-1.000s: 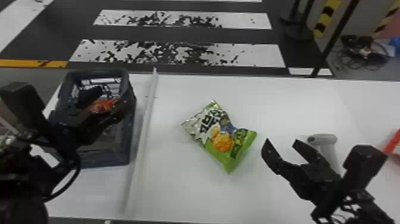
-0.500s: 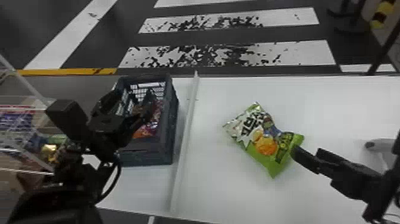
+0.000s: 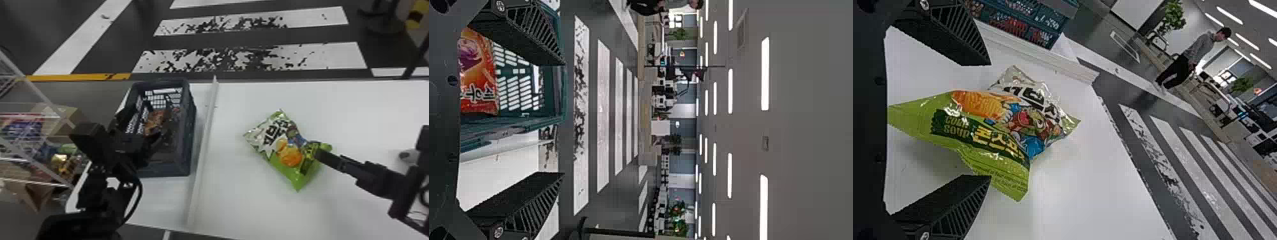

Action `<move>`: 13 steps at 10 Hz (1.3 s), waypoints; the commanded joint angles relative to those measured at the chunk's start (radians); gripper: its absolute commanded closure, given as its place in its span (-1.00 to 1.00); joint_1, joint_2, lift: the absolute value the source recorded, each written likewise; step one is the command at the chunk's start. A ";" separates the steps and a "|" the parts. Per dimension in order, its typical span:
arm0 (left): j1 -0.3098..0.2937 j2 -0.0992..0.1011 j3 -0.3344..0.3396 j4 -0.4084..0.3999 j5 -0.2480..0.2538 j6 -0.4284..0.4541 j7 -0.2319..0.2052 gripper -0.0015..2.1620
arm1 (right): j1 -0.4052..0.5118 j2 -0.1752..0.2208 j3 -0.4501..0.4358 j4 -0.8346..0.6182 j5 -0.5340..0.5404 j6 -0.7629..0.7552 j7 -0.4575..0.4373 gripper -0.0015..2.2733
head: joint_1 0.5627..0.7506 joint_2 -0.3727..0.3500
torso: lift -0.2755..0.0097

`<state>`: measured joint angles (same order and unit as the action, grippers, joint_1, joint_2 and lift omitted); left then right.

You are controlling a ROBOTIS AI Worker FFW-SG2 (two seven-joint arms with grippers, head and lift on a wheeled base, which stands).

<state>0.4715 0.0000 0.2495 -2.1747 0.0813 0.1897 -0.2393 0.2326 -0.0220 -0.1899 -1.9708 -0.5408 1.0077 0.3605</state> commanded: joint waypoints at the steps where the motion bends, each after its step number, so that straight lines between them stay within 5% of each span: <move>1: 0.019 -0.003 0.001 0.003 0.006 -0.006 -0.005 -0.92 | -0.058 -0.012 0.000 0.079 -0.007 0.016 0.001 -0.95 | 0.41 0.61 | 0.27; 7: 0.027 -0.003 0.002 0.026 0.026 -0.006 -0.032 -0.92 | -0.191 -0.052 0.001 0.285 0.022 0.026 0.001 -0.95 | 0.41 0.52 | 0.27; 13: 0.015 -0.002 0.002 0.053 0.040 -0.003 -0.040 -0.91 | -0.289 -0.052 0.017 0.448 0.031 0.026 0.021 -0.92 | 0.41 0.51 | 0.27</move>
<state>0.4897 0.0000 0.2512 -2.1255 0.1197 0.1838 -0.2798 -0.0482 -0.0737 -0.1746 -1.5388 -0.5090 1.0332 0.3813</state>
